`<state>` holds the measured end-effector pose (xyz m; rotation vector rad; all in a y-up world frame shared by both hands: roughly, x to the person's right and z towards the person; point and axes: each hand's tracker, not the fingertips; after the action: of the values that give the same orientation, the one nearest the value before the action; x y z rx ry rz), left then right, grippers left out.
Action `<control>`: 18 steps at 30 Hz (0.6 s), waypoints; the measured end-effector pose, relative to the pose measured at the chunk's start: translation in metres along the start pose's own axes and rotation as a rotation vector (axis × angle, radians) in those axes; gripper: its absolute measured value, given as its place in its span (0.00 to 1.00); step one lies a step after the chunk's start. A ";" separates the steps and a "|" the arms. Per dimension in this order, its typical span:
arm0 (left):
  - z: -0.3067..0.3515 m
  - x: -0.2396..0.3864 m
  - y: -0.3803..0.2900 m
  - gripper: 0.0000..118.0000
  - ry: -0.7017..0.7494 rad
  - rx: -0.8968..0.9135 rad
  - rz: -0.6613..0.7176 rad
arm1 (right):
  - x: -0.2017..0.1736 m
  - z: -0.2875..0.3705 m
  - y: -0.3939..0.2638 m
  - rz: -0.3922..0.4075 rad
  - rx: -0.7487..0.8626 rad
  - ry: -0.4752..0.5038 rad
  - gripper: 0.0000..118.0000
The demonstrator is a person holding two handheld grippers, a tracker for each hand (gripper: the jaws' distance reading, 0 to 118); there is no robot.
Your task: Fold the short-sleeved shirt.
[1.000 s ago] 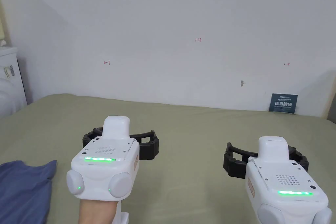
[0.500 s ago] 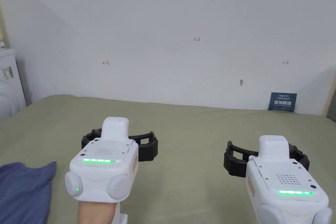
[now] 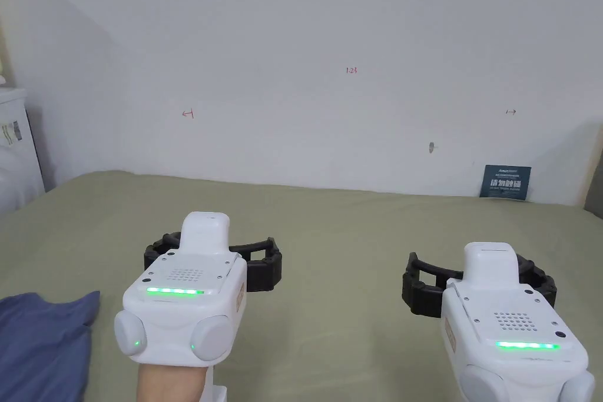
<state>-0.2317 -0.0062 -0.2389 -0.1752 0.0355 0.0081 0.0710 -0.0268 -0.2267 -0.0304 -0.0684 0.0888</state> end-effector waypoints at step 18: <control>-0.004 -0.003 -0.004 0.00 -0.010 -0.042 -0.032 | -0.004 0.007 0.016 -0.014 -0.031 -0.073 0.00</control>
<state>-0.2347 -0.0107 -0.2420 -0.2175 0.0223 -0.0225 0.0652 -0.0107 -0.2204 -0.0573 -0.1433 0.0753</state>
